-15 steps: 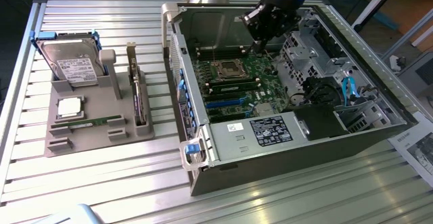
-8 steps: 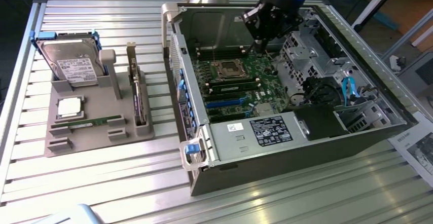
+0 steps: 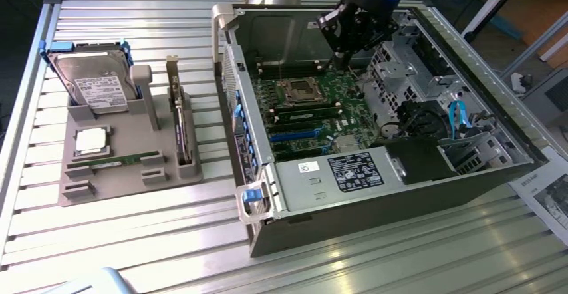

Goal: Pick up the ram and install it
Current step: 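Press down the ram until it locks into place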

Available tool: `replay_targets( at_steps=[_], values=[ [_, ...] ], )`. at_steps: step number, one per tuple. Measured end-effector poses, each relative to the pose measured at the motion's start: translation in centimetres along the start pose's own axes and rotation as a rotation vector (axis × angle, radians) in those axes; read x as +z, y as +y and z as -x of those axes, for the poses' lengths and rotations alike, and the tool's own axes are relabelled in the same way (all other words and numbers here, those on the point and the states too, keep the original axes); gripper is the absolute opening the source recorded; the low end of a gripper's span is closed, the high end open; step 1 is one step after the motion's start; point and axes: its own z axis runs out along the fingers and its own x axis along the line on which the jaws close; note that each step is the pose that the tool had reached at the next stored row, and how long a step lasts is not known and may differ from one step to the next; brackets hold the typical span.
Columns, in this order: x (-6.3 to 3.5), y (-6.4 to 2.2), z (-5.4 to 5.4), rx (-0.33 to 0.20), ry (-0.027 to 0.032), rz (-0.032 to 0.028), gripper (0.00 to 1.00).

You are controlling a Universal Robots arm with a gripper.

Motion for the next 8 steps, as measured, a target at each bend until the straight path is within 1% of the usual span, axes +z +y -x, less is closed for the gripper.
replay_targets(
  at_steps=[6,8],
  values=[
    [0.00,0.00,0.00,-0.041,0.0007,0.0006,0.10],
    [0.00,0.00,0.00,-0.044,0.0007,0.0008,0.10]
  ],
)
